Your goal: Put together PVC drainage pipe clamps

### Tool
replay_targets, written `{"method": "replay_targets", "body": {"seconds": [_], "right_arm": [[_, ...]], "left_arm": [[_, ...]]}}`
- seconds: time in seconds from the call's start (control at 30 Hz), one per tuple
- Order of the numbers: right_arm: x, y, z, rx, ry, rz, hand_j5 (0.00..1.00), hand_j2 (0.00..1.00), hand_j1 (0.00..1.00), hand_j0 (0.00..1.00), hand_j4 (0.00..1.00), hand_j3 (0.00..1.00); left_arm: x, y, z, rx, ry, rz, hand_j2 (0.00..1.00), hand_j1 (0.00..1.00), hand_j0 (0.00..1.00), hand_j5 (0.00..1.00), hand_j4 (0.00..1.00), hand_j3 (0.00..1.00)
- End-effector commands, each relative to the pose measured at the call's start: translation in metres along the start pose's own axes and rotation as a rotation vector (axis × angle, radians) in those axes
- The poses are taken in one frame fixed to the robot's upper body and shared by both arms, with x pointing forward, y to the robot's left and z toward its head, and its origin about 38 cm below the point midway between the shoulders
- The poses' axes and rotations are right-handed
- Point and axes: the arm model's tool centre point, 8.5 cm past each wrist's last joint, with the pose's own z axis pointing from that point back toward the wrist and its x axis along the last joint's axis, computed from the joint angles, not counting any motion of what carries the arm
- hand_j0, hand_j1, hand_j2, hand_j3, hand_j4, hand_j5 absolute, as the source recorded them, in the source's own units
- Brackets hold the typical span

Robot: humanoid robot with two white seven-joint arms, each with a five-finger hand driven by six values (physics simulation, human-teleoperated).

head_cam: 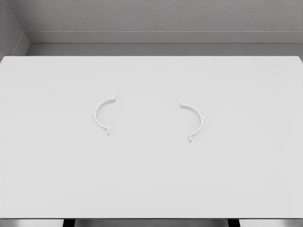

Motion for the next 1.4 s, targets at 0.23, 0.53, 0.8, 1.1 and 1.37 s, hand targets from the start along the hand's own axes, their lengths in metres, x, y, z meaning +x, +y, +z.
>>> {"method": "replay_targets", "body": {"seconds": [0.23,0.53,0.8,1.1,1.37], "right_arm": [[0.005,-0.004,0.000,-0.008,-0.006,0.053,1.00,1.00,1.00,1.00,1.00,1.00],[-0.005,0.002,0.000,-0.023,0.007,-0.158,1.00,1.00,1.00,1.00,1.00,1.00],[-0.029,0.009,0.002,-0.007,0.038,-0.207,1.00,1.00,1.00,1.00,1.00,1.00],[0.028,0.009,-0.003,0.130,-0.098,-0.154,1.00,1.00,1.00,1.00,1.00,1.00],[0.034,0.008,-0.003,0.126,-0.114,-0.151,1.00,1.00,1.00,1.00,1.00,1.00]], "left_arm": [[0.000,0.000,0.000,0.001,0.000,0.001,1.00,1.00,1.00,1.00,1.00,1.00],[0.000,0.000,0.000,-0.001,0.000,0.001,1.00,1.00,1.00,1.00,1.00,1.00],[0.000,0.000,0.000,0.001,0.000,0.001,1.00,1.00,1.00,1.00,1.00,1.00],[0.000,0.000,0.000,-0.001,-0.001,0.000,1.00,1.00,1.00,1.00,1.00,1.00],[0.001,0.000,0.000,0.000,-0.001,0.000,1.00,1.00,1.00,1.00,1.00,1.00]]}}
